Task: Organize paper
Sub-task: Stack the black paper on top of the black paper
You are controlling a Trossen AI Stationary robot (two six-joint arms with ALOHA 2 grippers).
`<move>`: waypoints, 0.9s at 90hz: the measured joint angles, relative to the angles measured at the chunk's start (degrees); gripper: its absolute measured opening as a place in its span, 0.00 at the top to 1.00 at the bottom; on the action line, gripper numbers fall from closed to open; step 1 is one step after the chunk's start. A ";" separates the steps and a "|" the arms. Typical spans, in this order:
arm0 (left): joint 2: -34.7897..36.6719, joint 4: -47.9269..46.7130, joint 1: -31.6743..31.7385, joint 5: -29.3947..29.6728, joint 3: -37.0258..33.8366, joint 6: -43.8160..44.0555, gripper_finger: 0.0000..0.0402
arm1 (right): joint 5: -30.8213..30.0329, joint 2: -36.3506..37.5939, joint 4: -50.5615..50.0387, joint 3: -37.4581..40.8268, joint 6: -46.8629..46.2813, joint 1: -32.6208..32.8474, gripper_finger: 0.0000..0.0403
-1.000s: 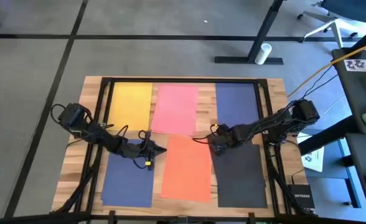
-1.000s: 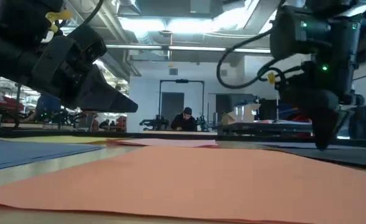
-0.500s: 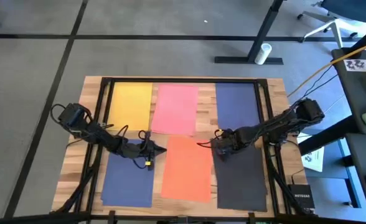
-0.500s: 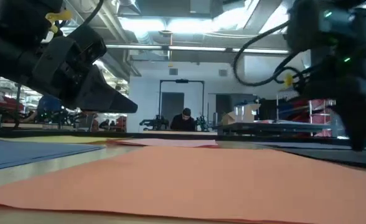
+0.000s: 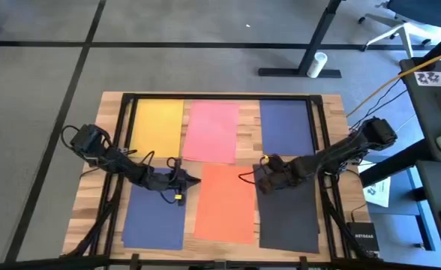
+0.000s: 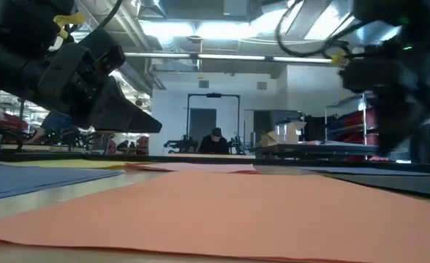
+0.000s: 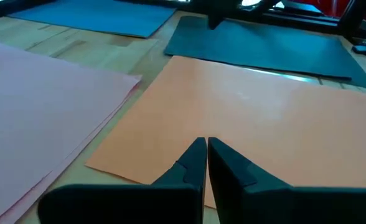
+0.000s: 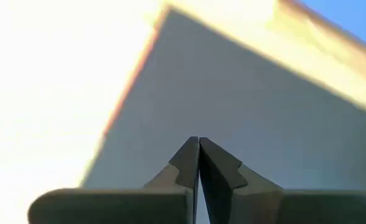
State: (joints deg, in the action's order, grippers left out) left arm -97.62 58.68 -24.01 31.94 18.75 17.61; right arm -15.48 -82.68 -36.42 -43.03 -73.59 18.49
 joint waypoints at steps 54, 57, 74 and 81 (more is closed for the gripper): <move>0.00 -1.63 0.07 0.01 0.02 0.32 1.00 | 5.47 -7.73 4.13 -0.04 12.82 -11.77 1.00; 0.00 -1.64 0.07 0.01 0.02 0.39 1.00 | 5.89 -7.89 3.53 -0.11 12.40 -11.77 1.00; 0.00 -1.66 0.07 0.02 0.02 0.42 1.00 | 6.43 -7.78 0.72 -0.24 10.13 -11.77 1.00; 0.00 -2.07 0.07 0.02 0.01 0.46 1.00 | 7.01 -7.69 -1.31 -0.21 9.28 -11.76 1.00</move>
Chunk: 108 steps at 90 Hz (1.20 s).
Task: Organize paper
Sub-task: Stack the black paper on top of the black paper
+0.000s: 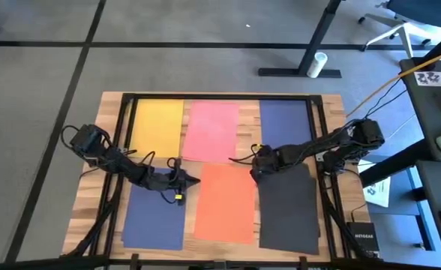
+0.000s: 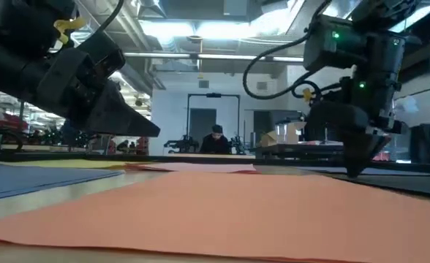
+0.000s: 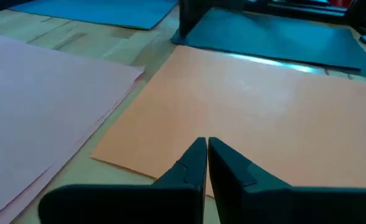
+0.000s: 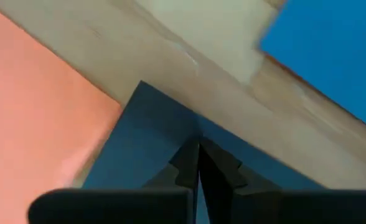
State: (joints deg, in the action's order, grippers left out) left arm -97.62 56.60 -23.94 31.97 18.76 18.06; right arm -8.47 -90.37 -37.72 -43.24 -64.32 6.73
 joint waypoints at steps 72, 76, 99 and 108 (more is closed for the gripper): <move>0.00 -0.71 0.00 0.00 0.01 0.71 1.00 | -2.99 2.35 -4.59 -2.49 -3.05 6.43 1.00; 0.00 -0.71 0.00 0.00 0.01 0.70 1.00 | -3.08 2.38 -4.67 -2.60 -2.72 6.39 1.00; 0.00 -0.71 0.00 0.00 0.01 0.80 1.00 | 5.94 2.58 -4.06 -3.18 -4.51 9.83 1.00; 0.00 -0.71 -0.02 0.00 0.01 0.81 1.00 | 8.20 3.08 -4.10 -5.33 -5.83 14.28 1.00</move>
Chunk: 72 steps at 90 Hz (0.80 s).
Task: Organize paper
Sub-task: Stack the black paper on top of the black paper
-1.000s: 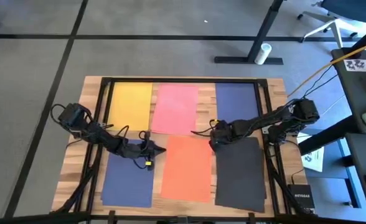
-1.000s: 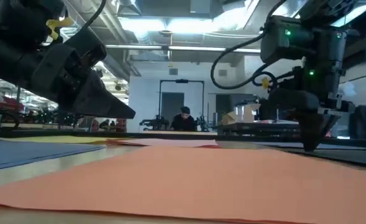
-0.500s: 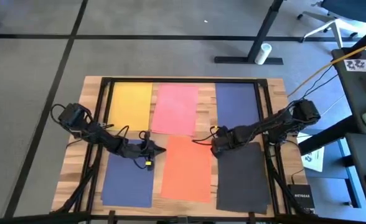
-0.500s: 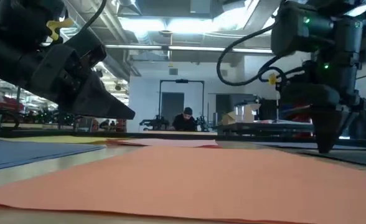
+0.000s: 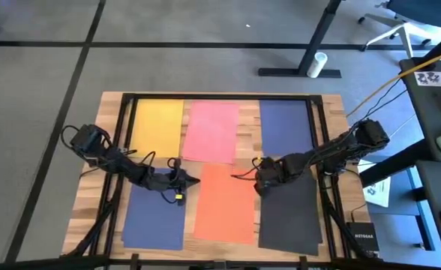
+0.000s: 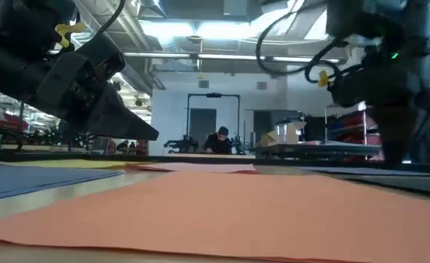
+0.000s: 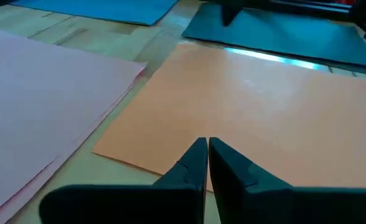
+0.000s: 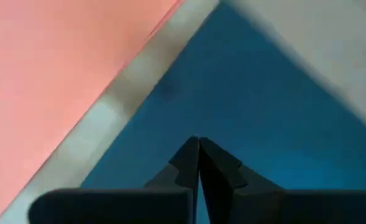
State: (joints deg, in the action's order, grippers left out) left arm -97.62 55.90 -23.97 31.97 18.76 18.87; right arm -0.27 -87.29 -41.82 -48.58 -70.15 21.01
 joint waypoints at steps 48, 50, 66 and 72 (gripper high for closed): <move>0.00 0.04 0.07 0.00 0.00 0.44 1.00 | 0.71 -14.04 16.08 -12.67 4.73 19.26 1.00; 0.00 0.07 0.07 0.01 0.00 0.44 1.00 | 0.97 -15.04 16.11 -13.43 5.69 19.27 1.00; 0.00 0.02 0.07 0.00 0.00 0.42 1.00 | 5.50 -22.89 13.43 -19.39 10.54 19.15 1.00; 0.00 0.00 0.07 0.00 0.00 0.42 1.00 | 6.47 -24.61 12.93 -20.78 11.24 19.13 1.00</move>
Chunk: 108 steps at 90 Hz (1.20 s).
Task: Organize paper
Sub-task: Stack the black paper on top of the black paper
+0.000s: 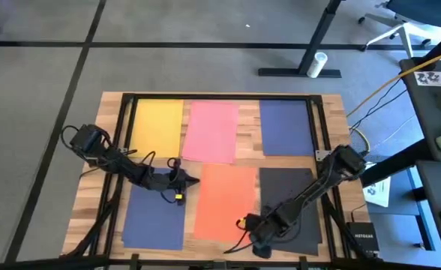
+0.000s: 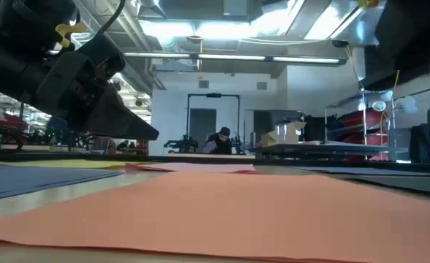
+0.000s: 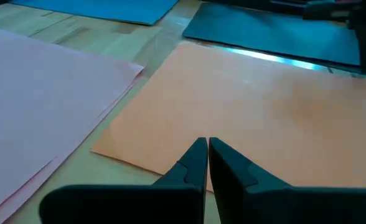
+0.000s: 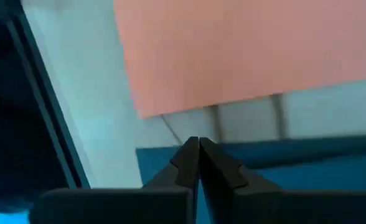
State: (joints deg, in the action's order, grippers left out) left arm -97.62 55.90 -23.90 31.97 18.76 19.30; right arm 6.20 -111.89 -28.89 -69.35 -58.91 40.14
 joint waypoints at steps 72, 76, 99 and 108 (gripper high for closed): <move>0.00 -0.42 0.00 0.01 -0.01 0.22 1.00 | -2.13 -0.20 -15.51 -10.03 3.47 0.02 1.00; 0.00 -0.44 0.00 0.00 -0.02 0.23 1.00 | -3.67 -0.20 -19.62 -10.40 2.99 0.02 1.00; 0.00 -0.41 0.00 0.02 -0.02 0.28 1.00 | -11.65 0.35 -35.05 -8.38 0.47 -4.63 1.00; 0.00 -0.25 0.00 0.00 -0.01 0.27 1.00 | -14.91 3.23 -34.60 -6.07 3.08 -7.66 1.00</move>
State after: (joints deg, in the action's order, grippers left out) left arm -97.62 55.65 -23.90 31.97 18.75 19.56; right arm -8.71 -108.67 -63.50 -75.43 -55.82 32.48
